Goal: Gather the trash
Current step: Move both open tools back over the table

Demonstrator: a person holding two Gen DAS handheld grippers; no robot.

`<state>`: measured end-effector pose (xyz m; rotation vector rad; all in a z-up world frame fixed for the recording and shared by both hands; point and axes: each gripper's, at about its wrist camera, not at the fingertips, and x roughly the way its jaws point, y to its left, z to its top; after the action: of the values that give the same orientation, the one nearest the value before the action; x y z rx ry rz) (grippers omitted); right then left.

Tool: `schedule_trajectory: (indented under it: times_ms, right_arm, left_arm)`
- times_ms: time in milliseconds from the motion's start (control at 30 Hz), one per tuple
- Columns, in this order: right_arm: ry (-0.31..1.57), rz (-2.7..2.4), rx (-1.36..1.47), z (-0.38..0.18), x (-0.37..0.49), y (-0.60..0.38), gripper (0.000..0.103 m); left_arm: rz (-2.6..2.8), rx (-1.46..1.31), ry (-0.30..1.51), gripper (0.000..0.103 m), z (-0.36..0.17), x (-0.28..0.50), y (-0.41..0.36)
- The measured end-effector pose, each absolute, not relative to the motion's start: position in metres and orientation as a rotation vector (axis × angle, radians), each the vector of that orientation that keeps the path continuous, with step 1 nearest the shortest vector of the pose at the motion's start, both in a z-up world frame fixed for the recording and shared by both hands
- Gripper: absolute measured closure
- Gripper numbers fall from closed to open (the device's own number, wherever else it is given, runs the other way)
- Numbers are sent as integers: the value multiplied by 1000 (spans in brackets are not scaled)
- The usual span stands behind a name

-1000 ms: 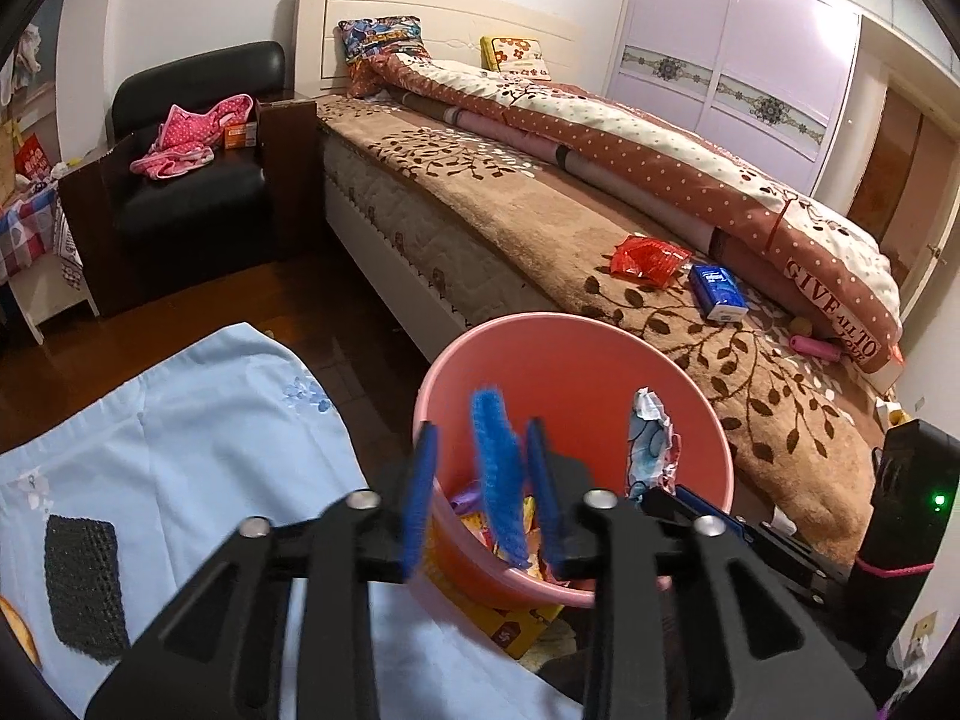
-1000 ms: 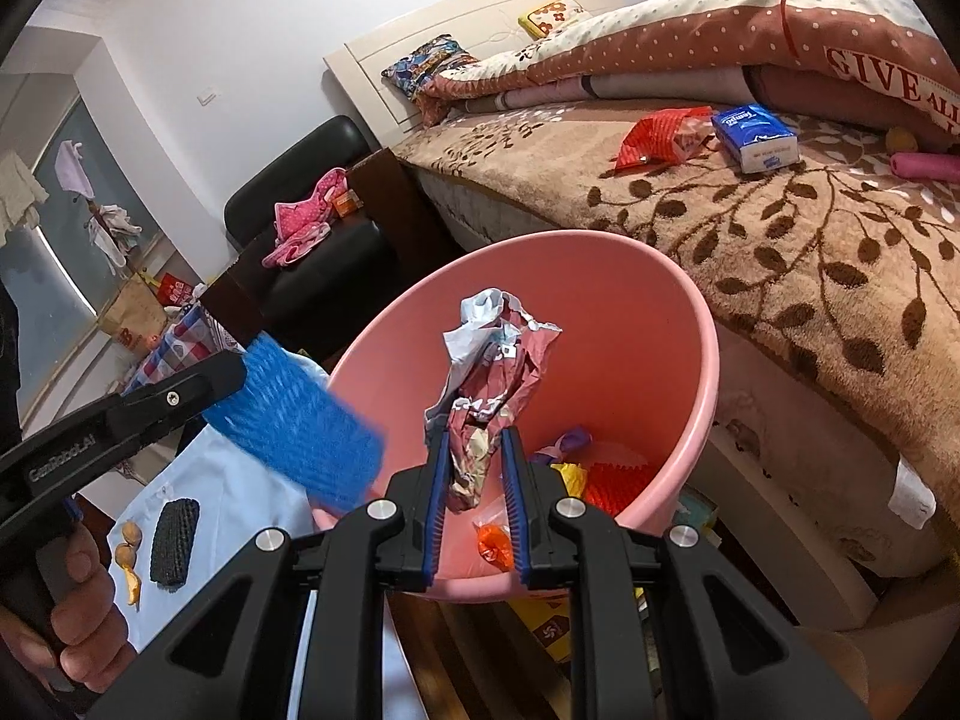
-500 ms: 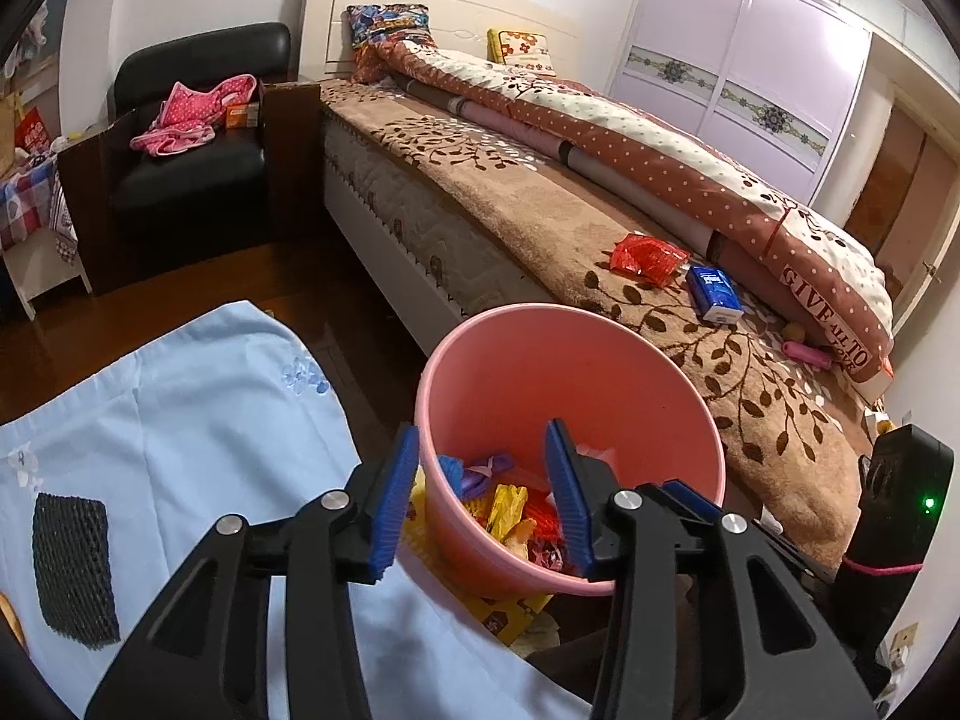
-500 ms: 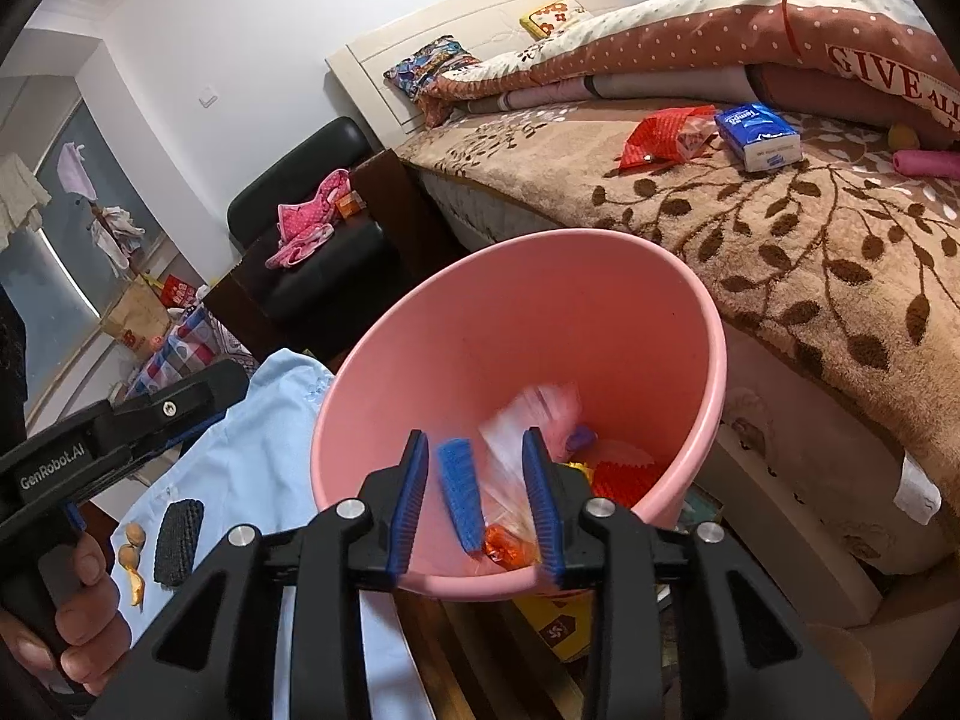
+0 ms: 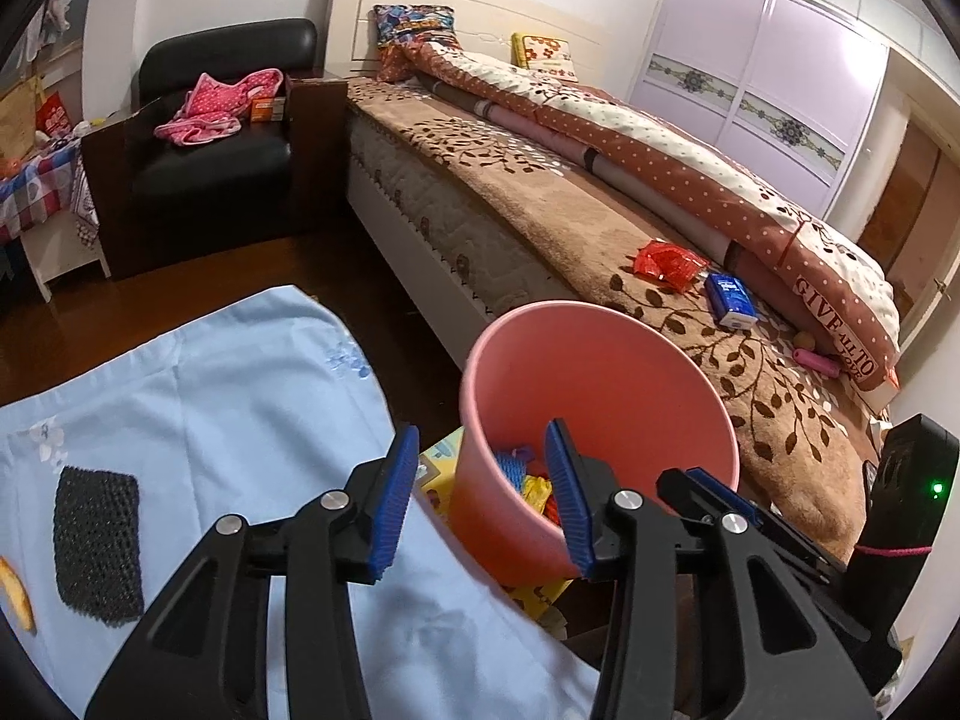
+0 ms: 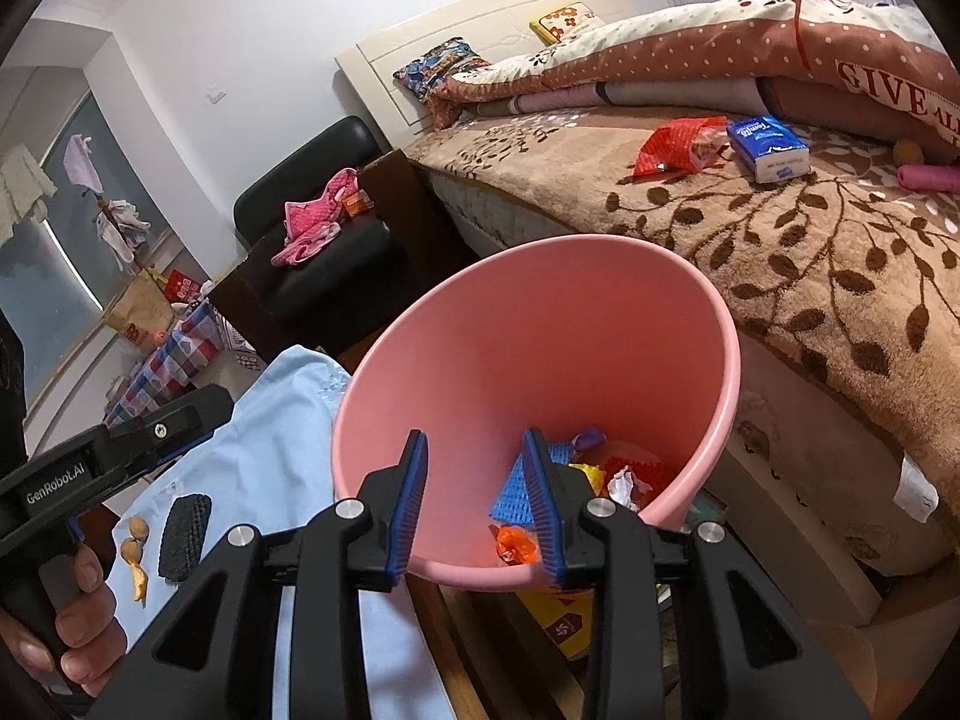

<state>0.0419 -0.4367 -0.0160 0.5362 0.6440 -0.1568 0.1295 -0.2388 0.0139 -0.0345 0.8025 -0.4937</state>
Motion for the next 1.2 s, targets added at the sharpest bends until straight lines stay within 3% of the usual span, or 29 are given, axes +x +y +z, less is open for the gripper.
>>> schedule_trajectory:
  times_ms: [1200]
  right_arm:
    - [611,-45,384,23,31,-353,71]
  left_arm:
    - [-238,-144,796,59,15,76,-74]
